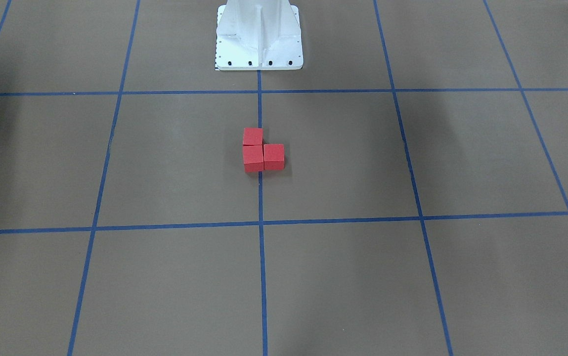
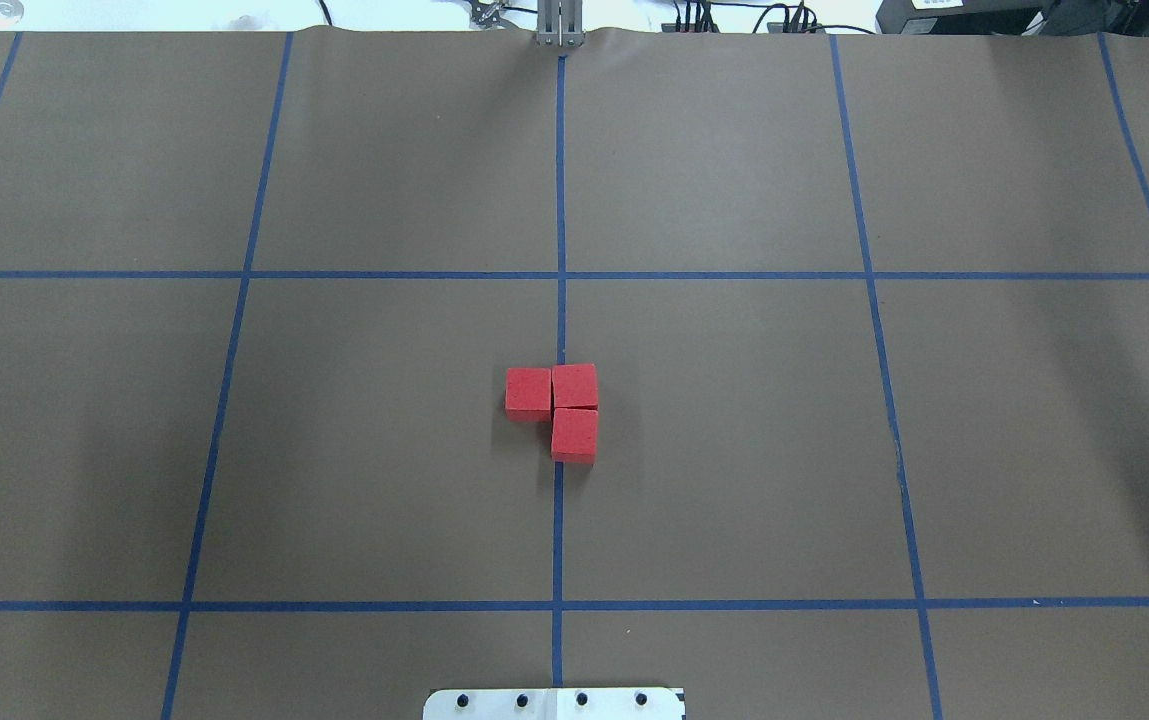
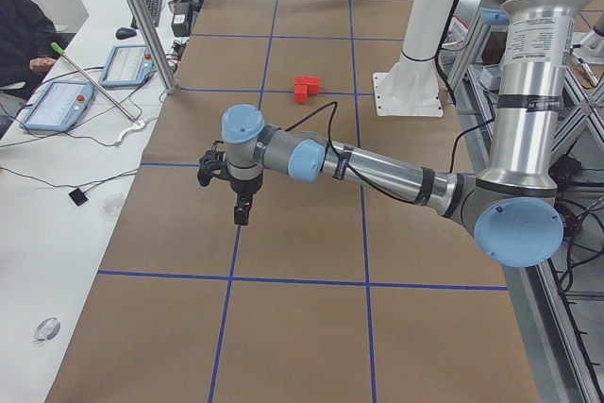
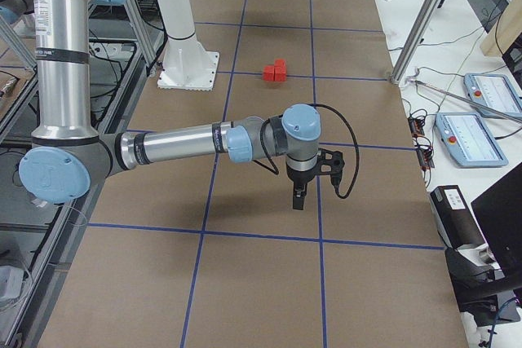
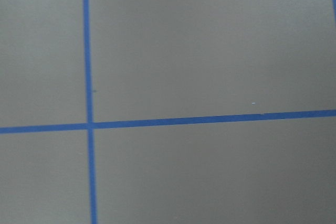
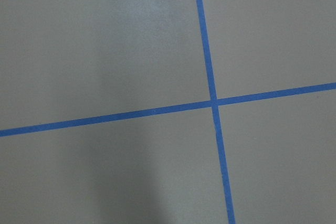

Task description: Form red blocks into L shape at center

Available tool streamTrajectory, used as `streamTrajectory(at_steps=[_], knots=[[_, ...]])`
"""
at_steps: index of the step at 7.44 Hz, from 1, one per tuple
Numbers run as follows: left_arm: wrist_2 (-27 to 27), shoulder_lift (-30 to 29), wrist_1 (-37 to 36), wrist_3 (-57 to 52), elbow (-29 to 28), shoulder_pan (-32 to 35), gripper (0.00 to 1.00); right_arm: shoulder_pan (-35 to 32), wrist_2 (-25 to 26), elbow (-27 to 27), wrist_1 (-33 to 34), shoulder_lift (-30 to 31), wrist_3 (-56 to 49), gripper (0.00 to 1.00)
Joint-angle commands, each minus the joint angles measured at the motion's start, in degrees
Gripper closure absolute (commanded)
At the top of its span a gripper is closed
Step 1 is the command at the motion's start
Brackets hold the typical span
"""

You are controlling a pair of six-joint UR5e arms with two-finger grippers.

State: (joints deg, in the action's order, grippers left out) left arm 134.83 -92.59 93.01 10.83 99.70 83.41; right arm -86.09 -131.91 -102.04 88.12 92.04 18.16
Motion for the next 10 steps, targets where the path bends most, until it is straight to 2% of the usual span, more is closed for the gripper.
streamTrajectory(at_steps=[1, 2, 3, 4, 7, 9, 10], knots=[[6.12, 0.39, 0.24, -4.06, -4.77, 3.6, 0.0, -0.13, 0.42, 2.45, 0.56, -0.54, -4.15, 0.0], [6.24, 0.91, 0.41, -6.07, -5.48, 6.82, 0.0, -0.13, -0.27, 2.89, 0.99, -1.15, -6.44, 0.0], [6.24, 5.62, 0.68, -6.0, -2.61, 7.64, 0.0, -0.04, -0.1, 4.2, 0.65, -1.25, -6.47, 0.0], [5.98, 7.58, 0.68, -5.56, -0.84, 7.64, 0.0, -0.04, -0.19, 5.87, 0.13, -1.33, -6.73, 0.0], [5.71, 10.13, 0.59, -5.99, -0.31, 7.73, 0.0, -0.04, -0.02, 7.29, 0.03, -1.86, -7.08, 0.0], [1.16, 14.87, 0.42, -5.47, 6.35, 7.38, 0.0, 0.05, -0.19, 7.47, 0.29, -1.95, -6.91, 0.0], [1.05, 15.07, 0.42, -5.47, 6.38, 7.38, 0.0, 0.05, -0.63, 8.16, 0.21, -1.95, -6.82, 0.0]])
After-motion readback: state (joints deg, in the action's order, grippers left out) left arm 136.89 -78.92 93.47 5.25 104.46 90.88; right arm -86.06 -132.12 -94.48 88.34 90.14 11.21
